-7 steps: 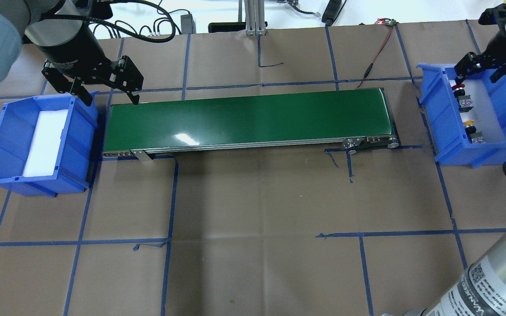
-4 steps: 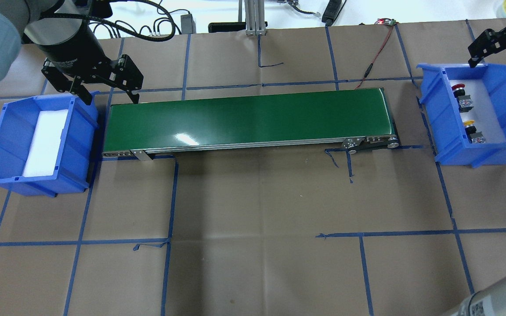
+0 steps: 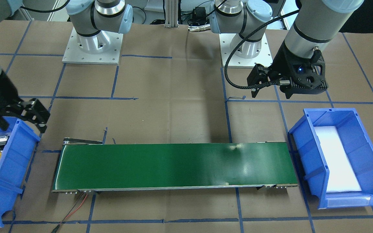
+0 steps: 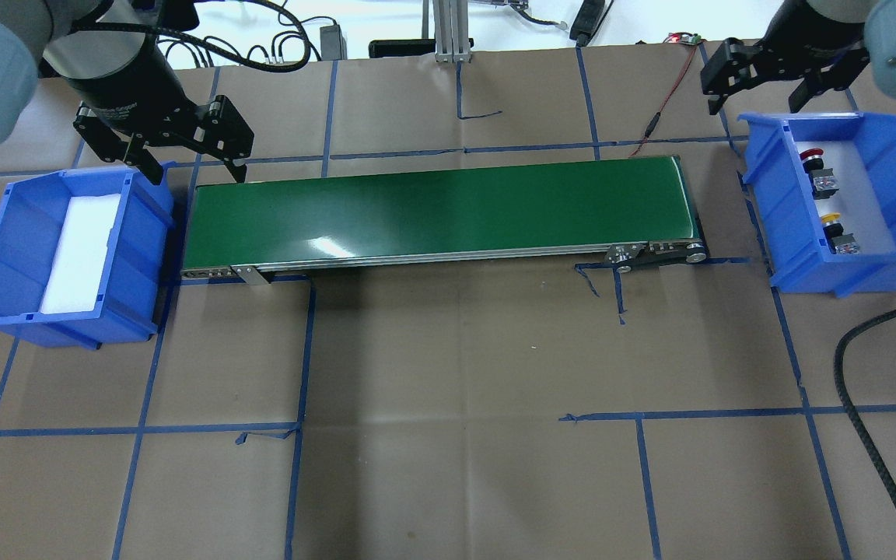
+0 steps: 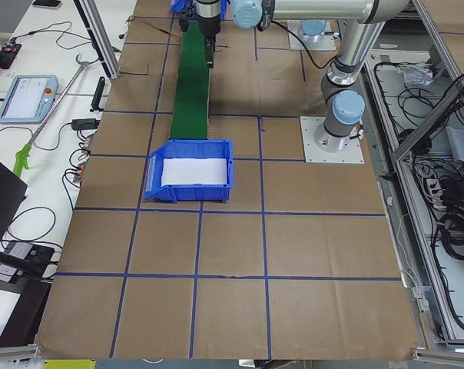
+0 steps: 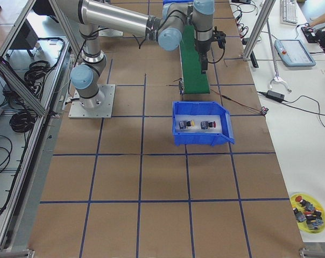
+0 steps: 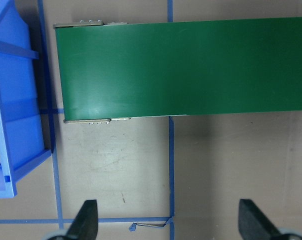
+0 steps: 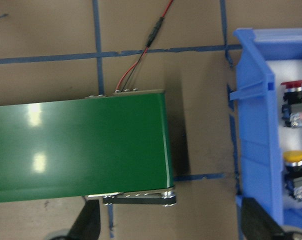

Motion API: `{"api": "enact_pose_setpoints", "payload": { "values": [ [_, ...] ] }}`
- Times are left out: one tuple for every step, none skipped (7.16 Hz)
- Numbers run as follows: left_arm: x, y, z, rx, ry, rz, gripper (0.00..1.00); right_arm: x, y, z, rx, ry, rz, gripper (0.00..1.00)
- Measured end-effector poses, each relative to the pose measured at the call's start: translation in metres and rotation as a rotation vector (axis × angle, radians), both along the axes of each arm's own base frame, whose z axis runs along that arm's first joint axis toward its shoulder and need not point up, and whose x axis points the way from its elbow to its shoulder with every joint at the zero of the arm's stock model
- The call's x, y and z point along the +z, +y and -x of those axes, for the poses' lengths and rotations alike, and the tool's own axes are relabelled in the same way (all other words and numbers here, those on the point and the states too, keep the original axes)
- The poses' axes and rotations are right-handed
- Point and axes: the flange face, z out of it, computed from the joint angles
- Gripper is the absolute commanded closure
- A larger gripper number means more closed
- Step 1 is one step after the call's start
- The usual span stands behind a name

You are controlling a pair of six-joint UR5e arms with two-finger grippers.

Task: Transport two buttons from left to right

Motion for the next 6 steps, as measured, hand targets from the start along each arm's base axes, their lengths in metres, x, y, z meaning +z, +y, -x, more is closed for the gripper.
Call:
{"api": "enact_pose_setpoints", "payload": {
  "values": [
    [0.0,0.0,0.0,0.0,0.0,0.001,0.0,0.005,0.021,-0.038,-0.017,-0.017,0.001,0.0],
    [0.0,0.0,0.0,0.0,0.0,0.001,0.0,0.014,0.043,-0.066,-0.014,-0.029,-0.004,0.0],
    [0.0,0.0,0.0,0.0,0.0,-0.001,0.0,0.02,0.059,-0.08,-0.02,-0.036,-0.027,0.0],
    [-0.001,0.0,0.0,0.0,0.0,-0.001,0.0,0.026,0.071,-0.085,-0.025,-0.039,-0.046,0.0],
    [-0.001,0.0,0.0,0.0,0.0,0.0,0.0,0.032,0.08,-0.087,-0.026,-0.039,-0.056,0.0],
    [-0.001,0.0,0.0,0.0,0.0,-0.001,0.0,0.035,0.085,-0.087,-0.026,-0.038,-0.064,0.0]
  ]
}}
